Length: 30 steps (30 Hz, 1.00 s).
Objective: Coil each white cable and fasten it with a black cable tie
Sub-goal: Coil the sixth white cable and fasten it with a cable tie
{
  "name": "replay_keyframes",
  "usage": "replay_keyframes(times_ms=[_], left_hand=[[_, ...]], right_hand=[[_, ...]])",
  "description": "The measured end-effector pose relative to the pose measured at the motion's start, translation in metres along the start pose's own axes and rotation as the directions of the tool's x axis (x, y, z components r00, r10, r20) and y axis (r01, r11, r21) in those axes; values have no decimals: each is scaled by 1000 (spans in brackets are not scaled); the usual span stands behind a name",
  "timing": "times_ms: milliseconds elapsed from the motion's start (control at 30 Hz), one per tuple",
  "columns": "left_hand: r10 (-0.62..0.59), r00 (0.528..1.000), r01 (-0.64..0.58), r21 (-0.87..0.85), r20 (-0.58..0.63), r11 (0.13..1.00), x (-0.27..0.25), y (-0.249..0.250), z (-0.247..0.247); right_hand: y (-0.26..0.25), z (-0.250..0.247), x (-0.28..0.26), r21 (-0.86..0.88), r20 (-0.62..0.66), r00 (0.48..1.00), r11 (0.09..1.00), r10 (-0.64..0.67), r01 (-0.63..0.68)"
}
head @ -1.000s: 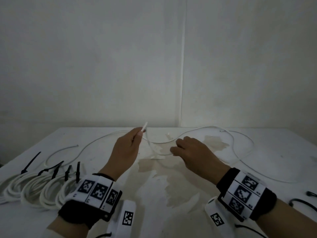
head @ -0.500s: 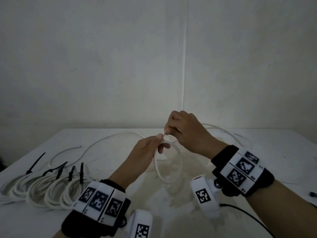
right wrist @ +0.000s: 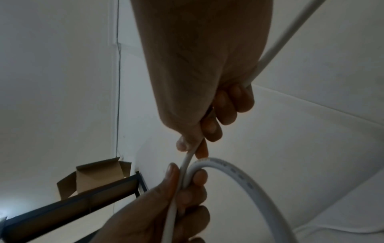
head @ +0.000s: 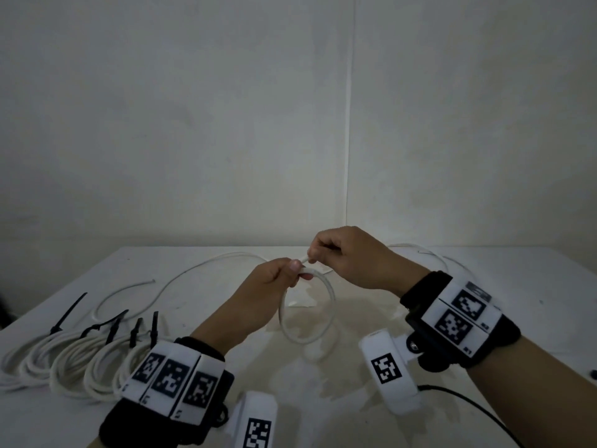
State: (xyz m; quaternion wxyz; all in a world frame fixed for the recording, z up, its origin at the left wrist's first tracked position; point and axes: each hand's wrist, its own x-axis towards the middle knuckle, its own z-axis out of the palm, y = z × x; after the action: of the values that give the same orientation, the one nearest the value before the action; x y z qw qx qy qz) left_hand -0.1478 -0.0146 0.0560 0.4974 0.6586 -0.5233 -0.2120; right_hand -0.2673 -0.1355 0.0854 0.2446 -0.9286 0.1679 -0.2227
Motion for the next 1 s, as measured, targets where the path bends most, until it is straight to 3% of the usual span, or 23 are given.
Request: replay_keyframes(times_ms=[267, 433, 600, 733, 867, 1000], left_hand=[[23, 1000, -23, 25, -2, 999, 1, -4, -2], [25, 999, -24, 91, -19, 996, 3, -4, -4], [3, 998, -7, -70, -55, 998, -1, 0, -1], [-10, 999, 7, -80, -33, 997, -3, 1, 1], [27, 999, -24, 67, -37, 997, 0, 4, 0], [64, 998, -68, 200, 27, 977, 2, 5, -3]], right_hand=[[-1, 8, -9, 29, 72, 995, 997, 71, -73], [1, 5, -11, 120, 30, 996, 989, 88, -91], [3, 5, -13, 208, 70, 992, 971, 105, -118], [3, 9, -20, 203, 130, 984, 968, 124, -149], [6, 8, -19, 192, 37, 990, 971, 135, -139], [7, 7, -19, 191, 44, 989, 970, 143, -149]])
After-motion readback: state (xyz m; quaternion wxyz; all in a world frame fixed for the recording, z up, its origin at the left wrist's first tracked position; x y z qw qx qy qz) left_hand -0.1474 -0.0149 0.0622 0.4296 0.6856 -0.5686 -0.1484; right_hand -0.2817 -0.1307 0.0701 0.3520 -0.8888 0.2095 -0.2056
